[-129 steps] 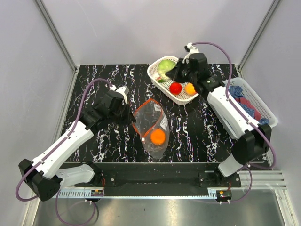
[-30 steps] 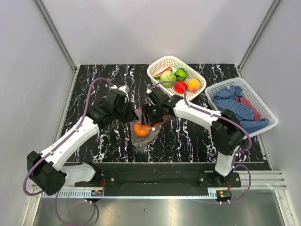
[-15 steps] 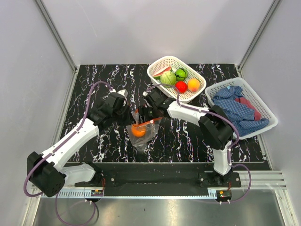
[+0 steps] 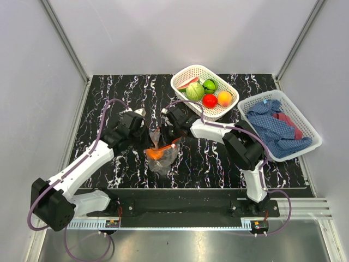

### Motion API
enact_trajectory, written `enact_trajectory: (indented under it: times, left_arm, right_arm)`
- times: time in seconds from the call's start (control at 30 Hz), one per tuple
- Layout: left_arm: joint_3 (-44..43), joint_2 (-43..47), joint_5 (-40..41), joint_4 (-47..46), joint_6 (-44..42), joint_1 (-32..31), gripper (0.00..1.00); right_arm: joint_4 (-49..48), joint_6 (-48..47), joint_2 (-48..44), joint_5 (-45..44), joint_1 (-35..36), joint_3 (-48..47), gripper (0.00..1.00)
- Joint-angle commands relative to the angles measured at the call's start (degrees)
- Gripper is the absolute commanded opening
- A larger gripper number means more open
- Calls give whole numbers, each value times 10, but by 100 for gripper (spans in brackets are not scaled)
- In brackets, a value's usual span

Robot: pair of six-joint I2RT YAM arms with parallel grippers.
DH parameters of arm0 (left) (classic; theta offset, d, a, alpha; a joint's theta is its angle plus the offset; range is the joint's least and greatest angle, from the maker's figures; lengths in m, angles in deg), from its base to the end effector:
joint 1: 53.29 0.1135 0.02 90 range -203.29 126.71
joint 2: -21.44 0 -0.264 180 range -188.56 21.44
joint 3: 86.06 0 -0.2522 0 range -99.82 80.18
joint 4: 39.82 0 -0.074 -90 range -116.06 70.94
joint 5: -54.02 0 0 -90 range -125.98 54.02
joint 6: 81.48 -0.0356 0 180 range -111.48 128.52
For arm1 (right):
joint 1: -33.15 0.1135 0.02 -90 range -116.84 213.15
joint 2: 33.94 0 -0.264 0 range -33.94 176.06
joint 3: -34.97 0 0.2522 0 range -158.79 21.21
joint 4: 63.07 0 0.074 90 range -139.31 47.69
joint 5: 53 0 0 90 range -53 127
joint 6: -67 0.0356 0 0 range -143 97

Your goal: Open the zip-top bag and remove the fake food

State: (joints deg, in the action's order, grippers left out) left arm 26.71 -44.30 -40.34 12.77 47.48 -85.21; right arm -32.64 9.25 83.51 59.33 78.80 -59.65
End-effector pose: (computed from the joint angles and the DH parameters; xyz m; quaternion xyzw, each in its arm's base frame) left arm 0.1958 -0.1252 0.2755 -0.0452 0.9413 -0.2222 0.2503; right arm 0.2966 0.3227 0.1642 -0.1692 0.9176 0.3373 0.1249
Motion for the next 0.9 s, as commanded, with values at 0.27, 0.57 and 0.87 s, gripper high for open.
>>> enact_trajectory:
  times: [0.27,0.57,0.87]
  left_arm:
    - [16,45,-5,-14,2,22,0]
    - [-3,25,-6,-13,-3,25,0]
    - [-81,3,17,21,-26,20,0]
  right_arm:
    - [15,-46,-76,-26,2,25,0]
    - [113,-72,-179,-68,4,20,0]
    - [176,-108,-233,-131,15,19,0]
